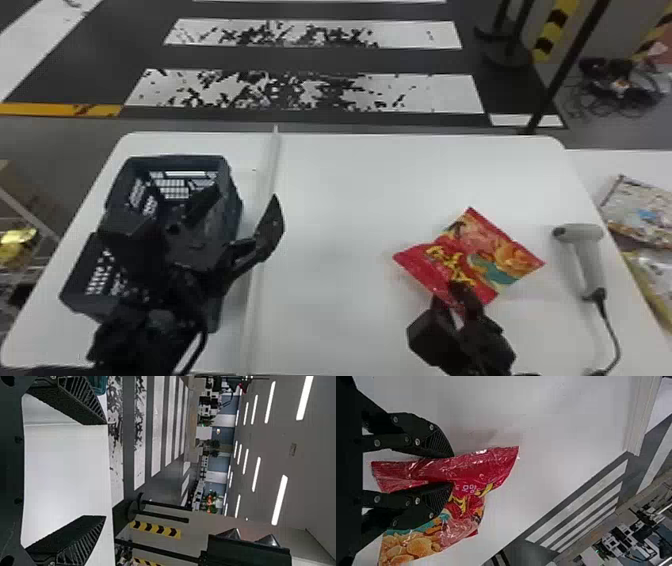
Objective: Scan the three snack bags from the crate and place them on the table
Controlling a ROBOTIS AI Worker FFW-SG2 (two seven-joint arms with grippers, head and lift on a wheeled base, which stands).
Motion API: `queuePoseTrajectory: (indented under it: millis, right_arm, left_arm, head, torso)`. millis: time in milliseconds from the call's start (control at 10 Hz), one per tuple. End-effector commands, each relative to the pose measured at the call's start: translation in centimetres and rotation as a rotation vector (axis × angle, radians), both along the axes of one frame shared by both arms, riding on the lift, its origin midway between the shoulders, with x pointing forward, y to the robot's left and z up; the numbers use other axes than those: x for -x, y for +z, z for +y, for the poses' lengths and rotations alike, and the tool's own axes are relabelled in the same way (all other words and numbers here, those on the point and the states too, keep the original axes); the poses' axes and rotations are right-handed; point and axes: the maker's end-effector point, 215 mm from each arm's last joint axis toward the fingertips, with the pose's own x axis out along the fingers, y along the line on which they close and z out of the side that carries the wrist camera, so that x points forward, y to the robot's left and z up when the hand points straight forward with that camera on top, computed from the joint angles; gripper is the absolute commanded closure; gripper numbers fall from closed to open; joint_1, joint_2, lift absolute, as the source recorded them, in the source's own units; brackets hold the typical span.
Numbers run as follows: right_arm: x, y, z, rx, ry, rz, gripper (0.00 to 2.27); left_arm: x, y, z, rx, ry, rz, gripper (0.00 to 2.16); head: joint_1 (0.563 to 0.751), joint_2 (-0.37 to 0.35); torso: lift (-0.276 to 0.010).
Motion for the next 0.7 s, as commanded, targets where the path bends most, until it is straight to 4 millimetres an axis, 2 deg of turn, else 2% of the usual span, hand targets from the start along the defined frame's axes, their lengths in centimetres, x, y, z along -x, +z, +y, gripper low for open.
queuePoseTrajectory:
  millis: [0, 100, 200, 300, 600]
  right_arm:
    - [-0.2, 0.4, 0.1, -0.008, 0.008, -0.01, 2.25]
    - [-0.3, 1.0, 0.3, -0.022, 0.011, -0.02, 2.25]
    - [-0.7, 2.6, 0.8, -0.06, 0.016, -0.051, 2.25]
    - [-1.3, 4.7, 0.8, -0.121, 0.0, -0.077, 2.25]
    - [-2.4, 12.7, 1.3, -0.325, -0.021, -0.181, 2.25]
  left_arm:
    - [-0.1, -0.1, 0.0, 0.002, 0.0, 0.0, 0.03]
    - [-0.2, 0.0, 0.0, 0.005, 0.0, -0.003, 0.03]
    - [-0.2, 0.1, 0.0, 0.005, 0.001, -0.004, 0.03]
    - [-0.1, 0.2, 0.0, 0.006, 0.002, -0.004, 0.03]
    - [0.4, 0.1, -0.3, 0.009, -0.004, 0.001, 0.03]
  head:
    - [0.695, 0.018]
    - [0.695, 0.019]
    - [0.695, 0.021]
    - [0.695, 0.023]
    - [0.695, 0.03]
  torso:
    - [-0.062]
    - [-0.062]
    - [-0.062]
    - [-0.062]
    - [-0.062]
